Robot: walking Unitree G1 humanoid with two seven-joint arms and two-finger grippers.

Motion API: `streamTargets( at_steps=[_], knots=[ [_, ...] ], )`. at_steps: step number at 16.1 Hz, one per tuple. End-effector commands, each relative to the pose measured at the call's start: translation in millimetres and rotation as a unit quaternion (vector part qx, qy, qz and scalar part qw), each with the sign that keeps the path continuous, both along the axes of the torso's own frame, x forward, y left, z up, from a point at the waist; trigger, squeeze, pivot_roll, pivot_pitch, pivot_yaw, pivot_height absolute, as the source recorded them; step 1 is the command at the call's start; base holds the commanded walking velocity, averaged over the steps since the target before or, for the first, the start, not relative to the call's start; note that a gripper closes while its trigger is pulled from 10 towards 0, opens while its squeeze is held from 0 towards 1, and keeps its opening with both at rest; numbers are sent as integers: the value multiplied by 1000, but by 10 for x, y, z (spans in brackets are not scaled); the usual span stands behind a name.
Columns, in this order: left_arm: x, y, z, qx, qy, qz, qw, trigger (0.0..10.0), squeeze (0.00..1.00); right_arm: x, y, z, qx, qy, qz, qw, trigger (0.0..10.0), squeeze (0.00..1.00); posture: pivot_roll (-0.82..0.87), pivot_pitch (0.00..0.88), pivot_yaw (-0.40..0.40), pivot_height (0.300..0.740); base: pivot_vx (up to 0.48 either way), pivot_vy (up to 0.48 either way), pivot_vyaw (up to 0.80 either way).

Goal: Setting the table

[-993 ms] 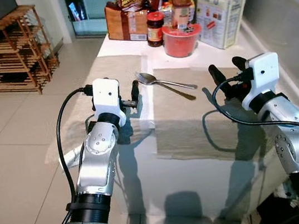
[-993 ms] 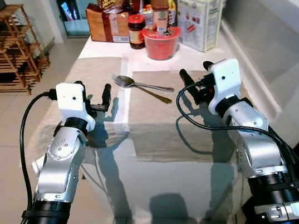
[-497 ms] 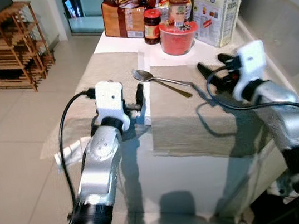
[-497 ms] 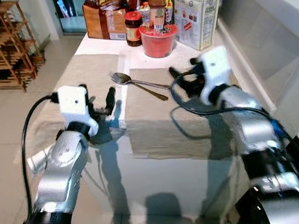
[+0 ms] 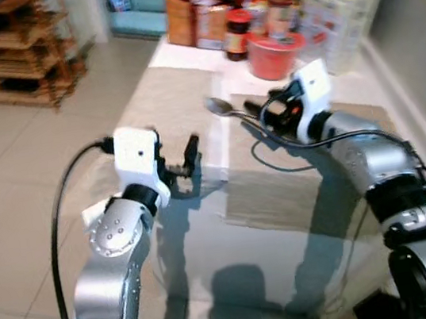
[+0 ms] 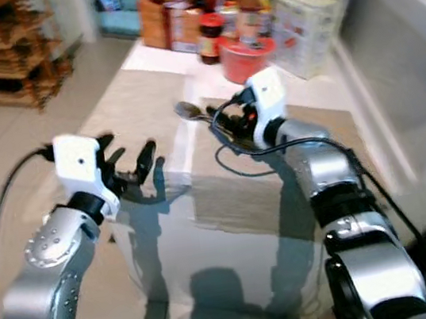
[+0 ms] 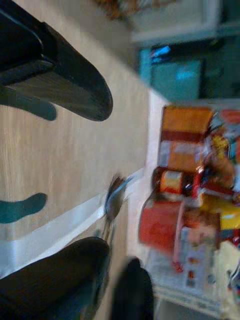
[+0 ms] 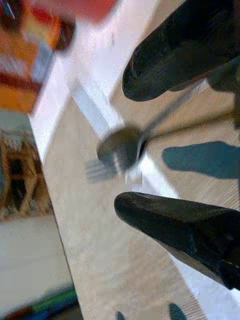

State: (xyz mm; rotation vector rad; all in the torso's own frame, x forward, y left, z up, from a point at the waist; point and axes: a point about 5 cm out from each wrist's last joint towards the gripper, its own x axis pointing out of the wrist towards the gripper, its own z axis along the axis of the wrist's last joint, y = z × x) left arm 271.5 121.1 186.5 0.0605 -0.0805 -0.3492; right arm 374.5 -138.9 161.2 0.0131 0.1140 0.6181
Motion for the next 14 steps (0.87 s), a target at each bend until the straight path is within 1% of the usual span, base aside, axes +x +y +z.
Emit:
streamTargets(
  at_steps=[1,2,4,7,10,14],
  knots=[
    [-34,-43,6,6,4,-14,1000,10000,0,19,-39,12,-7,-2,-3,1000,10000,0,304,0,-136,740,0,0,0],
    [-58,-11,30,9,7,-13,1000,10000,0,36,-29,-27,-8,4,-13,1000,10000,0,305,0,-133,740,0,0,0],
    [-67,23,66,10,15,-11,1000,10000,0,59,-14,-93,-32,14,-26,999,10000,0,302,0,-129,740,0,0,0],
    [-88,10,78,14,19,-14,1000,10000,0,78,-15,-93,-42,2,-38,998,10000,0,304,0,-120,740,0,0,0],
    [-86,43,92,20,24,-12,999,10000,0,92,17,-92,-49,-3,-47,998,10000,0,309,0,-111,740,0,0,0],
    [-82,68,127,22,29,-12,999,10000,0,67,92,-239,-40,32,-56,997,10000,0,320,0,-98,740,0,0,0]
  ],
)
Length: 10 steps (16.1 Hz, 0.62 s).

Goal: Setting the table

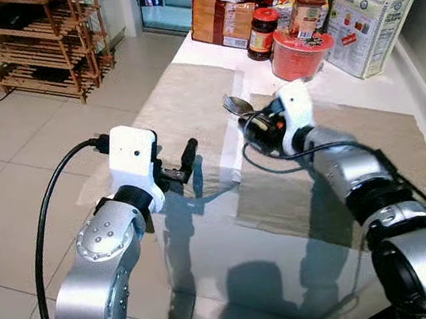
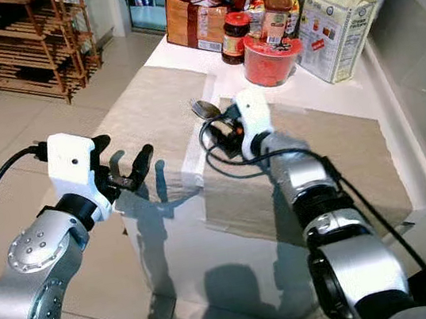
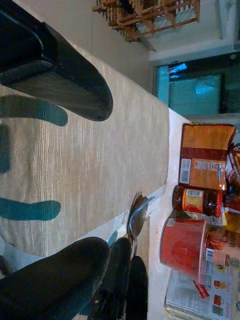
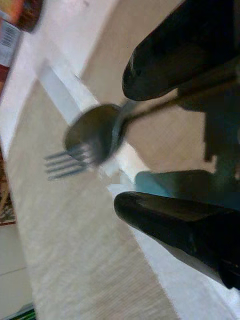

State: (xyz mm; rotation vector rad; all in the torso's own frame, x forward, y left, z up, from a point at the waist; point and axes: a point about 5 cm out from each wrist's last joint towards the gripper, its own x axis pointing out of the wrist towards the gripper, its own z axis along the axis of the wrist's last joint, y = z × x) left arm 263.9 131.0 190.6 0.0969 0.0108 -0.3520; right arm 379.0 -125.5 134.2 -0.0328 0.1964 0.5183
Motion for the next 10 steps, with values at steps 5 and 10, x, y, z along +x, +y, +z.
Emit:
streamTargets(
  at_steps=[5,10],
  knots=[
    [-9,-1,106,1,-8,-14,1000,10000,0,52,-129,2,-5,12,-56,998,10000,0,327,0,-80,740,0,0,0],
    [-10,10,112,3,-3,-16,1000,10000,0,33,-46,-68,10,28,-63,998,0,0,327,6,-77,740,0,0,0]
  ],
)
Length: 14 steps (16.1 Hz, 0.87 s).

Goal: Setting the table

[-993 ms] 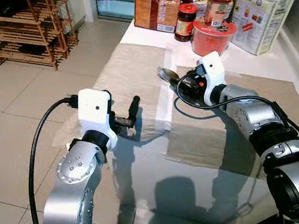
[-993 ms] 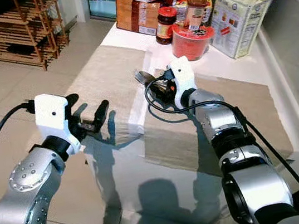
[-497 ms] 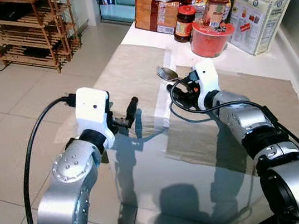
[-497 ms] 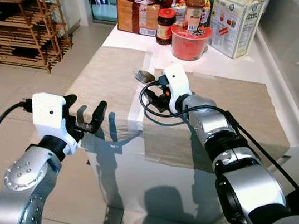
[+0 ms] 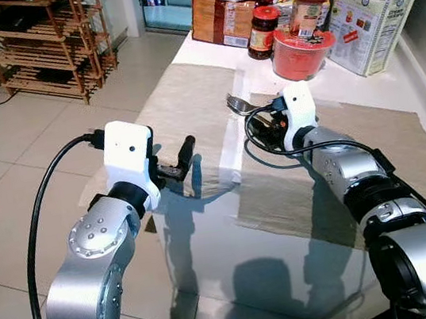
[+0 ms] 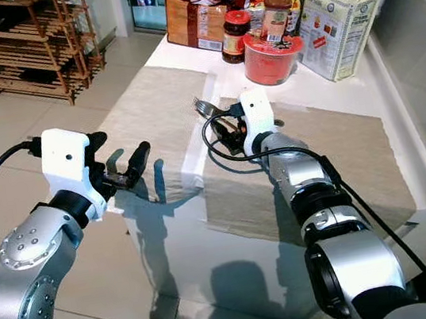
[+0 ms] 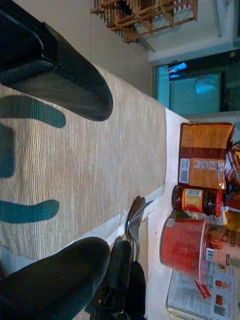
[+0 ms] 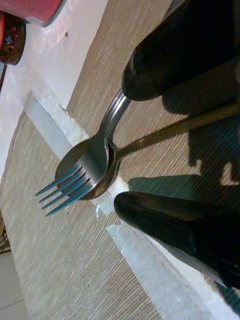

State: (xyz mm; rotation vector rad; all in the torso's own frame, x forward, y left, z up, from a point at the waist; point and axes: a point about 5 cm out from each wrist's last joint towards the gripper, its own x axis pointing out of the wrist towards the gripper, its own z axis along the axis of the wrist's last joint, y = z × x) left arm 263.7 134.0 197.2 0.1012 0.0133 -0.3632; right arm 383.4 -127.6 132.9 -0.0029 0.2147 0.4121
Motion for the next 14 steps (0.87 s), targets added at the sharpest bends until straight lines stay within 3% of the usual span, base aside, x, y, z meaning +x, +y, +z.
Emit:
streamTargets(
  at_steps=[1,10,12,14],
  knots=[
    [-10,-22,45,1,-4,-11,1000,10000,0,-14,-12,-63,8,21,-9,1000,0,0,328,7,-76,740,0,0,0],
    [17,-5,53,-6,12,-13,1000,10000,0,-141,142,-255,49,67,-6,997,0,0,319,8,-57,740,0,0,0],
    [35,1,51,-8,15,-13,1000,10000,0,-154,191,-208,48,41,-7,998,0,0,316,4,-52,740,0,0,0],
    [68,-4,65,-8,13,-16,1000,10000,0,-165,273,31,27,-53,-2,998,0,0,309,0,-41,740,0,0,0]
  ],
)
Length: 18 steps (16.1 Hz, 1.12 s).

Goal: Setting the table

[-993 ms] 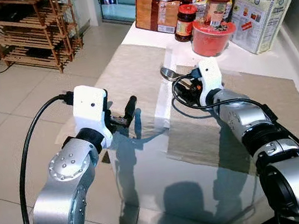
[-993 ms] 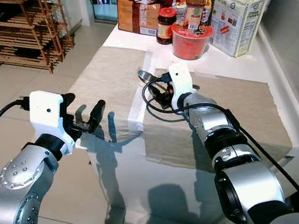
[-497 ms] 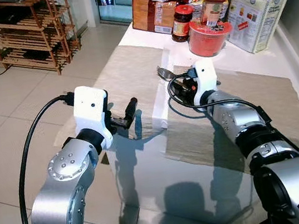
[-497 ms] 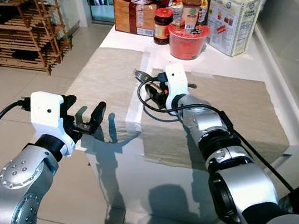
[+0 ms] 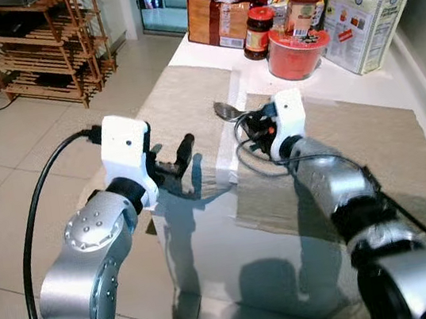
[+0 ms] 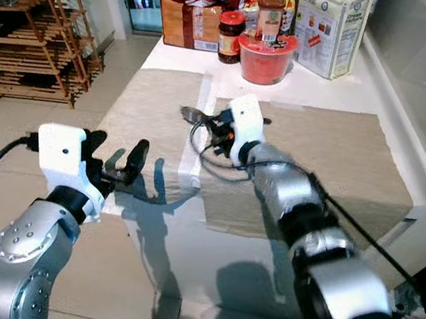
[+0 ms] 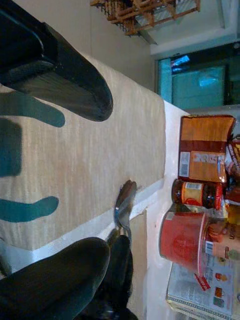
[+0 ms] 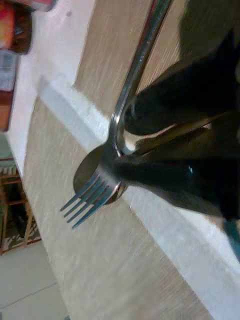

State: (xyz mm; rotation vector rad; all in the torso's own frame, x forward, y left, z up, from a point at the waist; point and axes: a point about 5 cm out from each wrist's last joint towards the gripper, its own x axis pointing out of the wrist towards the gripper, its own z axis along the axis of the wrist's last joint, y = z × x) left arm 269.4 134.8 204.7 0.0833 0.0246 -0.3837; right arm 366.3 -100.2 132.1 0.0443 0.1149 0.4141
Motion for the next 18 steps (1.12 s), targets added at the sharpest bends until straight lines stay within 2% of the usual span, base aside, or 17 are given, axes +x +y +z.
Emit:
streamTargets(
  at_steps=[1,3,5,7,9,10,11,12,13,15,16,17,18],
  knots=[
    [28,-13,-5,0,4,-7,1000,10000,0,2,12,140,-7,-44,-5,999,0,0,303,0,-36,740,0,0,0],
    [48,-35,-1,-1,2,-12,1000,10000,0,-9,-16,335,-2,-109,-17,994,0,0,294,0,-34,740,0,0,0],
    [64,-55,-3,-2,1,-14,1000,10000,0,-18,-107,470,6,-151,-47,987,0,0,288,0,-34,740,0,0,0],
    [77,-62,-4,-3,0,-16,1000,10000,0,-9,-172,509,6,-161,-65,985,0,0,284,0,-30,740,0,0,0],
    [94,-72,-5,-3,-2,-17,1000,10000,0,1,-257,457,3,-142,-100,985,0,0,278,0,-28,740,0,0,0],
    [104,-78,-6,-2,-4,-17,1000,10000,0,-8,-278,342,-11,-108,-96,989,10000,173,271,0,-28,740,0,0,0],
    [115,-90,-11,-2,-4,-17,1000,10000,0,-25,-291,256,-27,-87,-85,992,10000,1000,264,0,-29,740,0,0,0],
    [121,-118,-19,7,-24,-19,1000,10000,0,-79,-372,255,-44,-82,-41,995,10000,1000,244,0,-31,740,0,0,0],
    [120,-126,-19,8,-28,-20,999,10000,0,-88,-407,264,-49,-82,-36,995,10000,1000,240,0,-33,740,0,0,0],
    [91,-227,-14,0,-44,-53,998,10000,0,-119,-599,309,-54,-76,-30,995,10000,1000,210,0,-38,740,0,0,0],
    [53,-354,-57,25,-60,-96,993,10000,0,-137,-779,347,-65,-74,-44,994,10000,1000,186,0,-43,740,0,0,0],
    [50,-402,-87,39,-64,-110,991,10000,0,-134,-836,356,-69,-73,-51,994,10000,1000,176,0,-42,740,0,0,0],
    [42,-543,-145,50,-74,-155,984,10000,0,-152,-961,348,-78,-67,-61,993,10000,1000,147,0,-38,740,0,0,0]
  ],
)
